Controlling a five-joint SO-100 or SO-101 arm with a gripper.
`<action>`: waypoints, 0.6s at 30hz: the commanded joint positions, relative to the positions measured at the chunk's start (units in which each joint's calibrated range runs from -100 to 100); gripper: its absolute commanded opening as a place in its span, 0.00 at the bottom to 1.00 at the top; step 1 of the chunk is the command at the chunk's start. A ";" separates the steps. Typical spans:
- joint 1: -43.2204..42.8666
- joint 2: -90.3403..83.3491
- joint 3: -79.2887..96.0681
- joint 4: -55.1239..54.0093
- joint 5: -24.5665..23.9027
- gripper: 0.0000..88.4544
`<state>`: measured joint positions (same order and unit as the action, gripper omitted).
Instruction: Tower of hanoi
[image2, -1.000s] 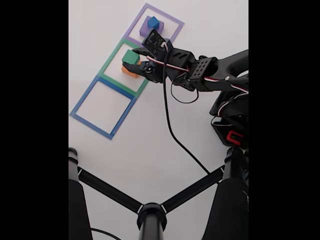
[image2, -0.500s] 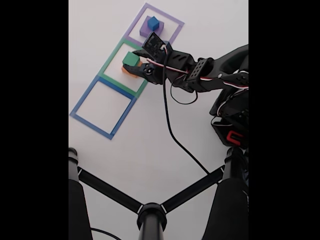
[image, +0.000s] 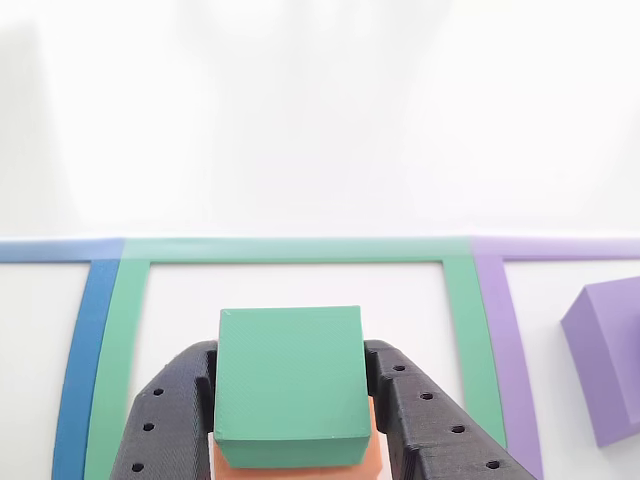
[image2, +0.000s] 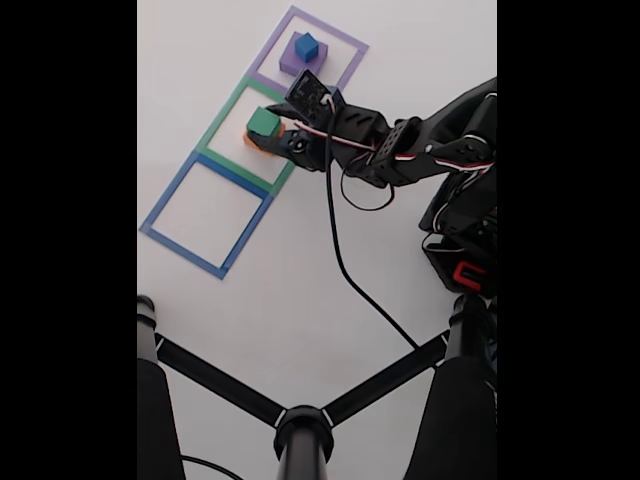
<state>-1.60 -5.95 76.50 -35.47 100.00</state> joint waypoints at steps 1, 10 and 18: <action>0.64 -0.22 -1.94 -1.96 0.00 0.19; 1.10 -2.38 -1.85 -2.28 0.00 0.25; 3.08 -19.37 -5.58 18.60 0.00 0.19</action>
<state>0.20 -14.73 75.81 -30.10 100.00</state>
